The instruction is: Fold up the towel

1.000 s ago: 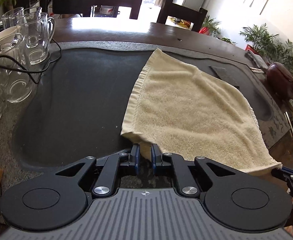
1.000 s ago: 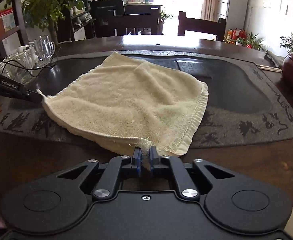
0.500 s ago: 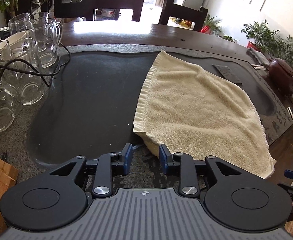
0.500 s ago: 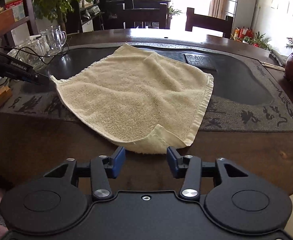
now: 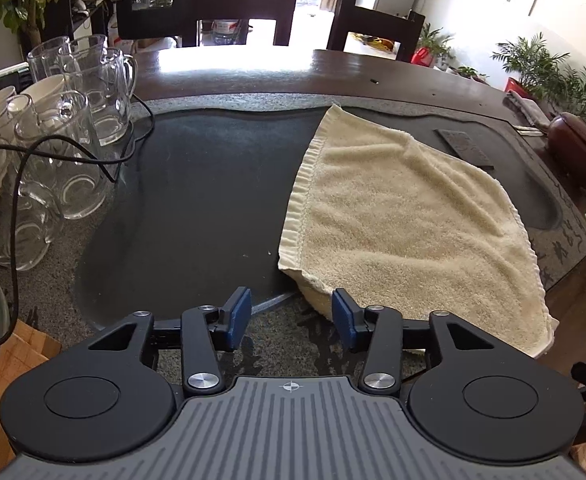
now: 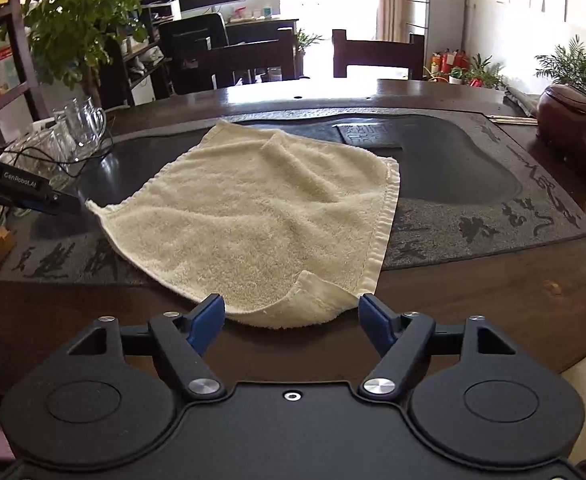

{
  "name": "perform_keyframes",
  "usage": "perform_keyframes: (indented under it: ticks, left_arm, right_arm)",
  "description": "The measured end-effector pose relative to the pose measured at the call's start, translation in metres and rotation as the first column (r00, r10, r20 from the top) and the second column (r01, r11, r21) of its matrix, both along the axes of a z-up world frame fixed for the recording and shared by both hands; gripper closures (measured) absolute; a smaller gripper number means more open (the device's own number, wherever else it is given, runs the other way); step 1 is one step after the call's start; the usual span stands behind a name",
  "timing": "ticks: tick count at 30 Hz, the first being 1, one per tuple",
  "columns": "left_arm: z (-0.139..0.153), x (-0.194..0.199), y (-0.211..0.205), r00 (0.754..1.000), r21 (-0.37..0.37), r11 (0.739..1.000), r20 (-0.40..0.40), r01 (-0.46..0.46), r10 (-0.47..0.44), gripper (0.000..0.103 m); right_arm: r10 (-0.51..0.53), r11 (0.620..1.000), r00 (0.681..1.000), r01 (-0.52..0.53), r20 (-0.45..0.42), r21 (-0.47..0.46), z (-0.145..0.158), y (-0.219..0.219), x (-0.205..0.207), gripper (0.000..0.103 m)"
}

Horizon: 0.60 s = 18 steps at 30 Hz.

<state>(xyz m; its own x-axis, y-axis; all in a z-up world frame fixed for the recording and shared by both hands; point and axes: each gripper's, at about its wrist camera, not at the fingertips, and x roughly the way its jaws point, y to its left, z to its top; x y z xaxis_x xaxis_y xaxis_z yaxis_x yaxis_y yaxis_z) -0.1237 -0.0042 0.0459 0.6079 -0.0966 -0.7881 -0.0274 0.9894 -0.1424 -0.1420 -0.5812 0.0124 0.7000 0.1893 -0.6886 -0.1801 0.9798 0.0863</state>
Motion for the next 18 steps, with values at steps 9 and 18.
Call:
perform_keyframes:
  ticks: [9,18]
  left_arm:
    - [0.0060,0.0005,-0.0021,1.000,0.001,1.000,0.017,0.011,-0.011,0.050]
    - [0.0058,0.0065,-0.0041,1.000,0.004,1.000,0.021,0.007,-0.007,0.047]
  right_arm:
    - [-0.040,0.999,0.999,0.040,0.026,0.028,0.0042,0.0004,0.0053,0.026]
    - [-0.054,0.998,0.998,0.053,0.029,0.040,0.0024,0.0030,0.0066,0.025]
